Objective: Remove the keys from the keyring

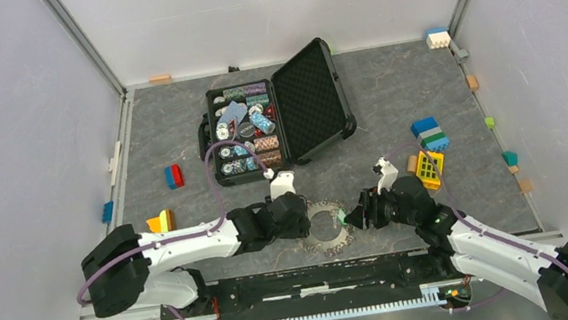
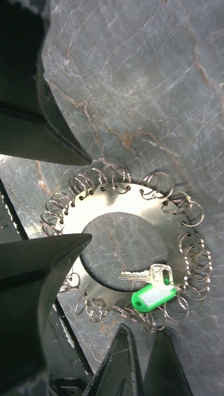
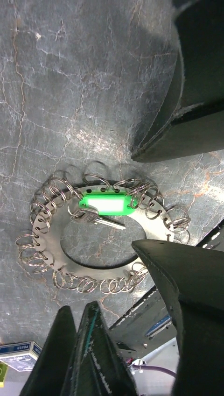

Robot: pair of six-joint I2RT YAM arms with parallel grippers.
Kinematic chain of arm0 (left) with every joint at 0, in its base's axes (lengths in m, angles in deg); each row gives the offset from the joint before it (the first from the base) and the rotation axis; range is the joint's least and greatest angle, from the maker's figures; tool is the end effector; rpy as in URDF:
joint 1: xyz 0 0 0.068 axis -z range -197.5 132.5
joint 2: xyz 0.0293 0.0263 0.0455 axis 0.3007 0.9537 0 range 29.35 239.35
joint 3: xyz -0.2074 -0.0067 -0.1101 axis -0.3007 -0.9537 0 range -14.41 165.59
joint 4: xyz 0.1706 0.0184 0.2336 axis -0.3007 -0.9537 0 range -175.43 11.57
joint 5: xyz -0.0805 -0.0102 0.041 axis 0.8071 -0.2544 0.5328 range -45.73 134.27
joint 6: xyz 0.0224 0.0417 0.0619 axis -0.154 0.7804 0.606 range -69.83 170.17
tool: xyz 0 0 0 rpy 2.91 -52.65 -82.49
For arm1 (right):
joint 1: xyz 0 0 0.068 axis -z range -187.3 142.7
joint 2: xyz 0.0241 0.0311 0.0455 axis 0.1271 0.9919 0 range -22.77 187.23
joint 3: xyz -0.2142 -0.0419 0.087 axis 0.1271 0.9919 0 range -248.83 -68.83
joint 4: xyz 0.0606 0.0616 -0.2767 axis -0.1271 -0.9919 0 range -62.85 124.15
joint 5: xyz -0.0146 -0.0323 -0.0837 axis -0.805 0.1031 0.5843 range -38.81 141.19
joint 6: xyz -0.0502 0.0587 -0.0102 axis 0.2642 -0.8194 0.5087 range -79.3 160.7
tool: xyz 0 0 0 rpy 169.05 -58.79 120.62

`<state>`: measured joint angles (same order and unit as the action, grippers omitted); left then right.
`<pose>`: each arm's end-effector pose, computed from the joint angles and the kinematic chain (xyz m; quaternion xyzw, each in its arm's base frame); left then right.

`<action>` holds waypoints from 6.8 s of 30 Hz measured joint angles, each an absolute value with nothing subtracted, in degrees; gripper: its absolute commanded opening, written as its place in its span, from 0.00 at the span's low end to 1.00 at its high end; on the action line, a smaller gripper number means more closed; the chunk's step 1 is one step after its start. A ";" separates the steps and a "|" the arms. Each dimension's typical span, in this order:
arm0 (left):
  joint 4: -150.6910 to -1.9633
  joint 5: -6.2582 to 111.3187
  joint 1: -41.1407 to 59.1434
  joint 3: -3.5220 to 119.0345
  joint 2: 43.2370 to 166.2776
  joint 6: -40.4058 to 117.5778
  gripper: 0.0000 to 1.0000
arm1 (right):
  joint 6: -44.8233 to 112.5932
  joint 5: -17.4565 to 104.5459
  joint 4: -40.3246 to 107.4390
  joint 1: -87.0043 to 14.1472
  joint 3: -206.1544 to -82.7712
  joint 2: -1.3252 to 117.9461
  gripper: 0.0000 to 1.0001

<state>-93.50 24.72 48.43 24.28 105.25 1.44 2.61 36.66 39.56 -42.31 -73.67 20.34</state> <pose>0.1446 -0.2688 0.1047 0.0853 0.9303 -0.1815 0.3073 0.1750 0.1430 0.0686 -0.0370 0.8725 0.3717 0.3150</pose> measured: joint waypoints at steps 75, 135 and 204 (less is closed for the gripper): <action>-94.62 17.37 52.08 23.02 85.05 2.68 0.89 | 22.09 37.67 30.25 -46.70 -84.86 19.71 0.00; -83.91 21.42 52.08 -5.72 56.31 7.60 0.80 | 47.29 20.68 51.04 -70.48 -88.58 24.98 0.00; -95.10 14.29 52.13 -8.13 32.07 12.10 0.92 | 90.28 57.93 22.62 -72.82 -94.13 23.12 0.00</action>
<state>-95.10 14.29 52.13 -8.13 32.07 12.10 90.28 57.93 22.62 -72.82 -94.13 23.12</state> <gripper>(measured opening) 0.926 0.009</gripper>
